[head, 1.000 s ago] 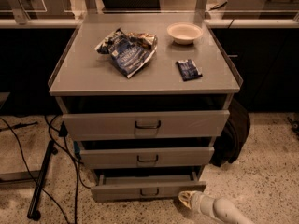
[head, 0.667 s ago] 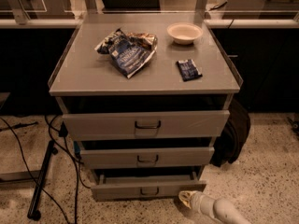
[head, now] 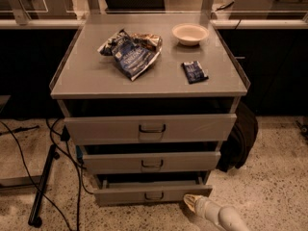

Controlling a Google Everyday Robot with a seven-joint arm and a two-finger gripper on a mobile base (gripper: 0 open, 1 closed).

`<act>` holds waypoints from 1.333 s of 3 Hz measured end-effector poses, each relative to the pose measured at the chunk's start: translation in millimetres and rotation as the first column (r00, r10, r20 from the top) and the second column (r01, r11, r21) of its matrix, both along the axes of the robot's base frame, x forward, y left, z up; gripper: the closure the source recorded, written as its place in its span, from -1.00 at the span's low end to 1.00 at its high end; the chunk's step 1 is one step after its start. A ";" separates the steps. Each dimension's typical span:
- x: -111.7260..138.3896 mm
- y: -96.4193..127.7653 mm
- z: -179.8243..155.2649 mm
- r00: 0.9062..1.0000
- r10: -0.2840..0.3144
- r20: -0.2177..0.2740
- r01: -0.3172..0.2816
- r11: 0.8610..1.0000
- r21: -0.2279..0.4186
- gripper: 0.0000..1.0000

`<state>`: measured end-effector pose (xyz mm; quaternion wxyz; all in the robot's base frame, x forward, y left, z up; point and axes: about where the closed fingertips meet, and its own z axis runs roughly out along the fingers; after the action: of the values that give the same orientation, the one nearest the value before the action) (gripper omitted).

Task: Close bottom drawer

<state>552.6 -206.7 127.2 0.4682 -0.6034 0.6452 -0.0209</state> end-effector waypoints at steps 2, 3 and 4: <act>27.5 -3.7 -1.5 0.998 -0.012 0.066 0.012 1.000 -0.008 1.00; 40.8 -6.4 -0.8 0.996 -0.021 0.087 0.022 1.000 -0.010 1.00; 52.6 -6.0 -0.4 0.994 -0.026 0.107 0.027 1.000 -0.010 1.00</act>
Offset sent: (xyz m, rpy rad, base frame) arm 0.0465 -0.0127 -0.0002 -0.0166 -0.1014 -0.0290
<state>605.1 -212.7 126.8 0.4982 -0.5954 0.6272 -0.0630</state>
